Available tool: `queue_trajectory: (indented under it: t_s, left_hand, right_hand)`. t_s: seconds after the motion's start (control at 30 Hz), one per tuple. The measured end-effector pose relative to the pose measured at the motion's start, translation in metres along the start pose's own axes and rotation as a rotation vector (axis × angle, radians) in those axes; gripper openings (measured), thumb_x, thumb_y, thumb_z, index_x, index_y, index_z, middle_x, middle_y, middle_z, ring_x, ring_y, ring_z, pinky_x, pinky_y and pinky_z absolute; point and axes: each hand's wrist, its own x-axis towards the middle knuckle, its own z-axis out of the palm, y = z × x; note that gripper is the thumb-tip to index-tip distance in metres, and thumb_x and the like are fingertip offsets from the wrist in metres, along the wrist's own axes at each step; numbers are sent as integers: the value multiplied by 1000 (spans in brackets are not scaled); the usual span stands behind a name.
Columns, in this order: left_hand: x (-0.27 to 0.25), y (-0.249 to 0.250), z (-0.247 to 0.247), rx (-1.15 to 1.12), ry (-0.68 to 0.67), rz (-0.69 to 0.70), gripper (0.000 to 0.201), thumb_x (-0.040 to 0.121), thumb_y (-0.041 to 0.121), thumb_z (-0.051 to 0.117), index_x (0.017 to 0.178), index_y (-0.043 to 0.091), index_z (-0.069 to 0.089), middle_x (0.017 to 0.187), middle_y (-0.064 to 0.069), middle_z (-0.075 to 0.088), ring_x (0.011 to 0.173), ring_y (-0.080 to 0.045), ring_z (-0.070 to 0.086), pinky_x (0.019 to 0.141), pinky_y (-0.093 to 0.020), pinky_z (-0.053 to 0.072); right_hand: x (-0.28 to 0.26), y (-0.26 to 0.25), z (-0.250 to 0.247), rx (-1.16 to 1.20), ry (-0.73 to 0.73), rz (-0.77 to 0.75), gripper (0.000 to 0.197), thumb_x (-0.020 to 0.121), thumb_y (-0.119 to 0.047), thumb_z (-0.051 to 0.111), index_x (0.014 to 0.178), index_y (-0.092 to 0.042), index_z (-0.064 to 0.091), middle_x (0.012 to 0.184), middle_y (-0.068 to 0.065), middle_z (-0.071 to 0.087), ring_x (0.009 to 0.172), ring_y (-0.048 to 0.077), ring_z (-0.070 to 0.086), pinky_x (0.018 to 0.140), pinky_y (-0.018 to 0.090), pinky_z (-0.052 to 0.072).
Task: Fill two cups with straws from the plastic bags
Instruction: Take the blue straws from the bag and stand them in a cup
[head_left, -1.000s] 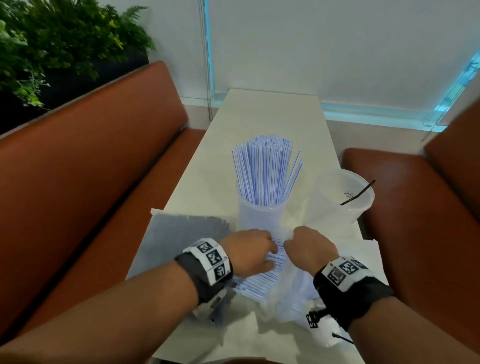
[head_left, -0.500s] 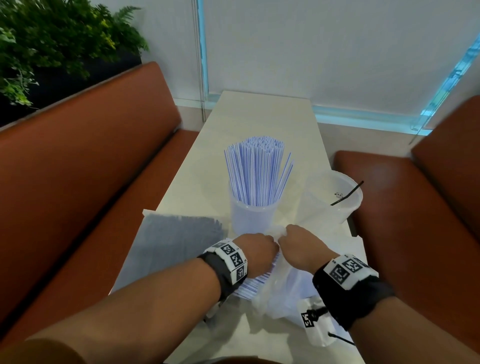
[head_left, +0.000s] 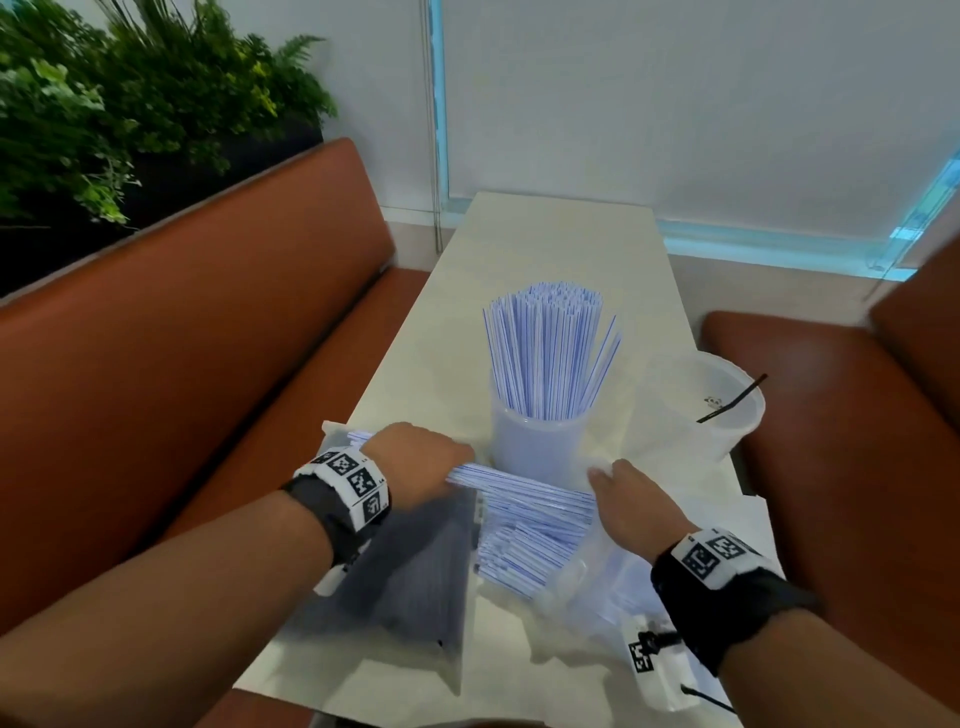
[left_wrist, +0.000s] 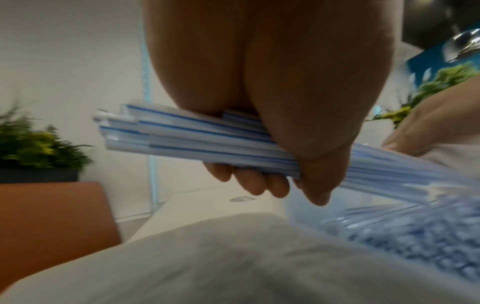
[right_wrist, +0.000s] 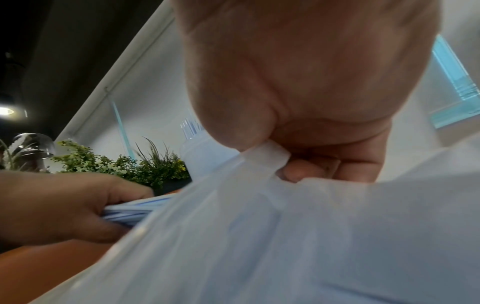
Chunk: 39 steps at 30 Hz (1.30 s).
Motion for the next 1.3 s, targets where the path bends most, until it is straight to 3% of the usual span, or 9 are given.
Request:
queue_trajectory:
  t_s: [0.17,0.33,0.47,0.57,0.8,0.9,1.0,1.1,1.3]
  left_hand:
    - [-21,-42,13,-82,-23,-94,10,95,41,53,103,35,53,96,8,65,83,-15,61,72,-31,46]
    - [-23,-39,15,-139,92,-83,14,95,41,52,108,35,51,97,9,64,82,-15,59,66,-30,38]
    - [-5,2,-1,-186,172,17,20,95,41,50,112,30,53,99,5,65,85,-21,62,71,-35,48]
    - [7,25,-14,-138,220,52,28,95,44,49,118,27,50,104,2,65,87,-23,63,70,-36,51]
    - [28,75,-49,-152,334,91,17,93,29,55,109,26,52,88,4,60,76,-23,62,60,-32,47]
    - [23,67,-71,-458,423,68,14,93,28,60,95,32,47,81,5,59,75,-23,62,61,-33,46]
    - [15,72,-100,-1130,647,68,16,90,26,70,94,15,60,81,-11,66,73,-30,62,65,-40,49]
    - [16,74,-126,-1627,882,130,9,88,13,68,82,16,62,70,-6,63,66,-21,61,67,-29,51]
    - [30,89,-127,-1975,856,204,15,90,4,62,84,17,60,68,-6,59,64,-23,58,70,-37,51]
  right_hand:
    - [-3,0,-1,251,32,69,48,105,-52,36,100,-7,50,88,4,57,91,28,58,77,34,38]
    - [-21,-23,-15,828,519,-153,56,93,-65,32,94,-16,61,94,1,64,92,17,60,80,31,46]
    - [-29,-38,-12,968,344,-192,38,103,-47,46,99,-20,72,93,-3,75,92,7,68,85,28,51]
    - [-28,-32,-20,1015,464,-151,34,106,-30,47,91,-16,75,86,-6,77,87,6,70,83,25,49]
    - [-29,-37,-27,1058,386,-166,44,103,-40,49,82,-16,79,82,2,77,79,12,71,70,19,52]
    - [-27,-30,-41,1463,318,-11,47,105,-46,44,91,-12,73,88,7,77,89,21,73,82,35,56]
    - [-25,-32,-40,1577,142,109,55,103,-53,43,104,-5,69,95,13,77,93,27,75,79,38,56]
    - [-26,-44,-37,1646,2,175,63,102,-58,41,116,-1,65,111,17,73,107,36,70,85,44,58]
    - [-30,-64,-39,1830,-132,139,67,103,-55,43,124,6,62,109,24,72,106,41,70,87,50,60]
